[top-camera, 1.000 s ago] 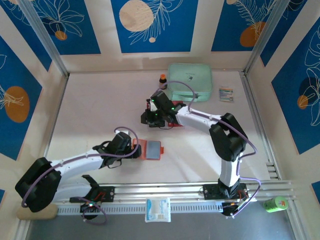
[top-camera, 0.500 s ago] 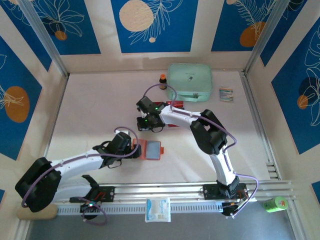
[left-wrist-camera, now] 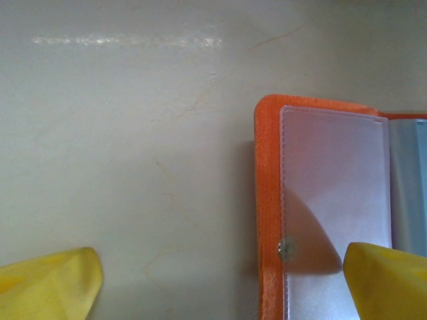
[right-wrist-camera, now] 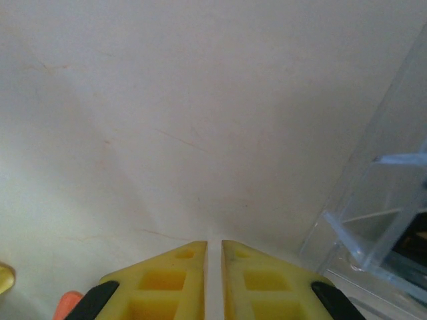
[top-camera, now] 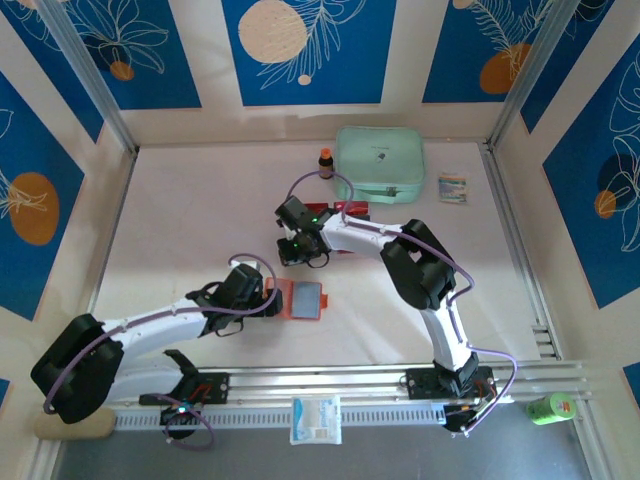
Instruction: Put the credit cards into the card holder
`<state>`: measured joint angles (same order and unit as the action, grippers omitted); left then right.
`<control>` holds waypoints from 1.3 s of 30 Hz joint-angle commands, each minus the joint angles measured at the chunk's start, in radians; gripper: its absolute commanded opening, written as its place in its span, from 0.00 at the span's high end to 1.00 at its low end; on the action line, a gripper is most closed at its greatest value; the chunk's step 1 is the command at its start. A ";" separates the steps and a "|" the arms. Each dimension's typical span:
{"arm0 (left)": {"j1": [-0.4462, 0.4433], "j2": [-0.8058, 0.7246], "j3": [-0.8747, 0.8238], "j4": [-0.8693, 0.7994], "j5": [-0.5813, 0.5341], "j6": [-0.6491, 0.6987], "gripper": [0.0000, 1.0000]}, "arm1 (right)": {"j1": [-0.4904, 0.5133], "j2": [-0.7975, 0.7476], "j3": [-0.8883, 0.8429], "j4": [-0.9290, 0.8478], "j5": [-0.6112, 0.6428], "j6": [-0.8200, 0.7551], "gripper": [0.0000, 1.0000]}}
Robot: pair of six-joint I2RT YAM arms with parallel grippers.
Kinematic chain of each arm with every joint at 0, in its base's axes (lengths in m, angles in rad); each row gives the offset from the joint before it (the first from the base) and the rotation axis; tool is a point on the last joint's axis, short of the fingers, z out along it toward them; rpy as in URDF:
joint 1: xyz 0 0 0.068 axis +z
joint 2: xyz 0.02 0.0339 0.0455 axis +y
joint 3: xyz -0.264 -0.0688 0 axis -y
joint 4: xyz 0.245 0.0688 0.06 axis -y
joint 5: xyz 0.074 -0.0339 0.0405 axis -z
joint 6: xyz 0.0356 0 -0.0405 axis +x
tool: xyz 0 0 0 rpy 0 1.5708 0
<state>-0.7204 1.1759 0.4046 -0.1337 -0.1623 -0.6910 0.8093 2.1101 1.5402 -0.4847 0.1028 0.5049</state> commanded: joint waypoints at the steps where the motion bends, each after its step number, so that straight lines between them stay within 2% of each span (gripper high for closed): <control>1: -0.004 0.035 -0.010 0.027 0.021 -0.007 0.05 | -0.034 -0.016 -0.020 -0.019 0.045 0.003 0.85; 9: -0.007 0.033 -0.004 0.026 0.021 -0.007 0.05 | -0.114 -0.026 -0.017 -0.028 0.066 -0.004 0.85; 12: -0.008 0.029 -0.004 0.027 0.023 -0.009 0.05 | -0.142 -0.051 -0.025 -0.034 0.037 -0.020 0.85; 17: -0.008 0.033 0.000 0.032 0.028 -0.012 0.05 | -0.117 -0.183 -0.083 -0.021 -0.038 -0.042 0.84; 21: -0.014 0.040 0.006 0.038 0.032 -0.013 0.05 | -0.079 -0.315 -0.199 -0.003 -0.044 0.016 0.82; 24: -0.019 0.044 0.011 0.043 0.032 -0.016 0.05 | -0.054 -0.412 -0.315 0.016 -0.037 0.083 0.77; 29: -0.034 0.050 0.020 0.052 0.021 -0.019 0.05 | -0.009 -0.536 -0.484 0.018 0.002 0.173 0.54; 32: -0.040 0.058 0.023 0.059 0.016 -0.022 0.05 | 0.015 -0.569 -0.544 0.008 0.037 0.204 0.45; 39: -0.053 0.077 0.033 0.061 0.007 -0.025 0.05 | 0.041 -0.559 -0.607 0.015 0.070 0.239 0.42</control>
<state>-0.7601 1.2182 0.4294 -0.1402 -0.2108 -0.7021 0.8413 1.5673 0.9466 -0.4664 0.1516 0.7090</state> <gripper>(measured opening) 0.949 0.575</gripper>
